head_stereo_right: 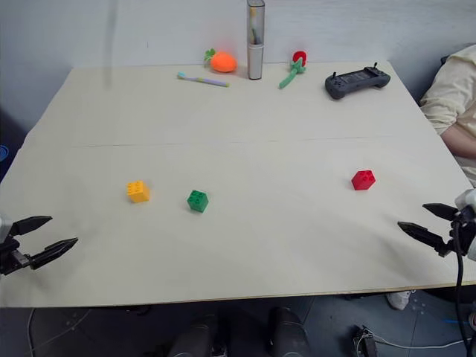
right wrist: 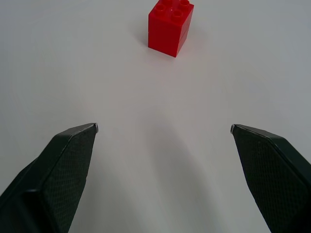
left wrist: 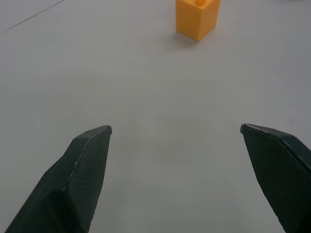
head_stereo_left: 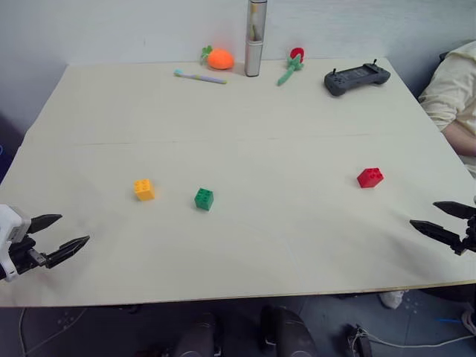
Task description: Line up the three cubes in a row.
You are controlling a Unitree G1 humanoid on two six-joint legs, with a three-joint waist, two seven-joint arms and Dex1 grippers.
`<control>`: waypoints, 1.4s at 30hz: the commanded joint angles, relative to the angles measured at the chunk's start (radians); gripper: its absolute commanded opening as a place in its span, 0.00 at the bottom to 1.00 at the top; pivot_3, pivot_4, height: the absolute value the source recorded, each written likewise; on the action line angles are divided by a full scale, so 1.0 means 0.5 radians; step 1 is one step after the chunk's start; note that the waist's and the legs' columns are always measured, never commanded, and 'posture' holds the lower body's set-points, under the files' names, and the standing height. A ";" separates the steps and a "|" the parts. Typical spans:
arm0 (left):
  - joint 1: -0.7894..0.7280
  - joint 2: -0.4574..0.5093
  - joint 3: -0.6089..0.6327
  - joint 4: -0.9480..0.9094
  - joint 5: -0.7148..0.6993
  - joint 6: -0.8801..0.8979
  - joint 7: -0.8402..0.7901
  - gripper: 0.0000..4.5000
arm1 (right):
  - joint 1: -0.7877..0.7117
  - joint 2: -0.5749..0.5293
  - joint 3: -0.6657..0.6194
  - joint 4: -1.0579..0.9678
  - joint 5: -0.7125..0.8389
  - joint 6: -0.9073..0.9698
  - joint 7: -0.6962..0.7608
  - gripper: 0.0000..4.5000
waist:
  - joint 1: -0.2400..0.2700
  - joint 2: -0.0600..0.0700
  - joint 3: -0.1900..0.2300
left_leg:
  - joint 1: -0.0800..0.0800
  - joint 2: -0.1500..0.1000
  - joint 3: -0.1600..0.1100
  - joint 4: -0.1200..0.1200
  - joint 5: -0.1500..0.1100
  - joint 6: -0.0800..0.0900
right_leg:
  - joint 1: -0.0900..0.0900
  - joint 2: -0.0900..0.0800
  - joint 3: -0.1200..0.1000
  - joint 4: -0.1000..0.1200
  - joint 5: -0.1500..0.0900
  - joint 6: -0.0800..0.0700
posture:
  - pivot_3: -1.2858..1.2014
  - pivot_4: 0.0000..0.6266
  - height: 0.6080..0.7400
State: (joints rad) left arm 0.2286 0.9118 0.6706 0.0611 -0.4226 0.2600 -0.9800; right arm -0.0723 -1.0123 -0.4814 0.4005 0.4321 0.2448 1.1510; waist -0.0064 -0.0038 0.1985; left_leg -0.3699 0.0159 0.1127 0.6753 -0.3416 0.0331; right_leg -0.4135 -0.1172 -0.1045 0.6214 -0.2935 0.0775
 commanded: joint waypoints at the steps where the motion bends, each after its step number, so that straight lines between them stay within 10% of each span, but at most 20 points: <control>1: 0.019 0.004 0.089 0.016 -0.022 -0.052 -0.027 0.99 | -0.004 0.007 -0.080 -0.044 0.043 -0.006 -0.020 1.00 | 0.000 0.000 0.000 | 0.000 0.000 0.000 0.000 0.000 0.000 | 0.000 0.000 0.000 0.000 0.000 0.000 | 0.52 0.24 1.00; 26: -0.119 0.017 -0.055 0.004 -0.035 0.032 0.024 0.99 | -0.015 0.034 -0.046 -0.145 0.033 0.054 -0.160 1.00 | 0.002 0.000 0.000 | 0.000 0.000 0.001 0.001 0.000 0.000 | 0.000 0.000 0.000 0.001 0.000 0.000 | 0.52 0.24 1.00; 42: -1.261 0.029 -1.023 -0.871 -0.602 0.812 -0.197 0.99 | -0.891 0.530 0.348 -0.023 -0.222 0.421 -1.094 1.00 | -0.001 0.000 0.000 | -0.004 -0.001 0.004 0.010 0.006 -0.001 | 0.000 0.008 0.001 0.013 0.001 0.001 | 0.52 0.24 1.00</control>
State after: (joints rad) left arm -0.3822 0.9178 0.1722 -0.3492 -0.7044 0.6483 -1.0741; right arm -0.4960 -0.7440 -0.3015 0.3629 0.3376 0.4767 0.6340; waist -0.0069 -0.0036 0.1984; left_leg -0.3714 0.0156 0.1150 0.6805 -0.3384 0.0326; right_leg -0.4134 -0.1130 -0.1038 0.6281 -0.2932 0.0781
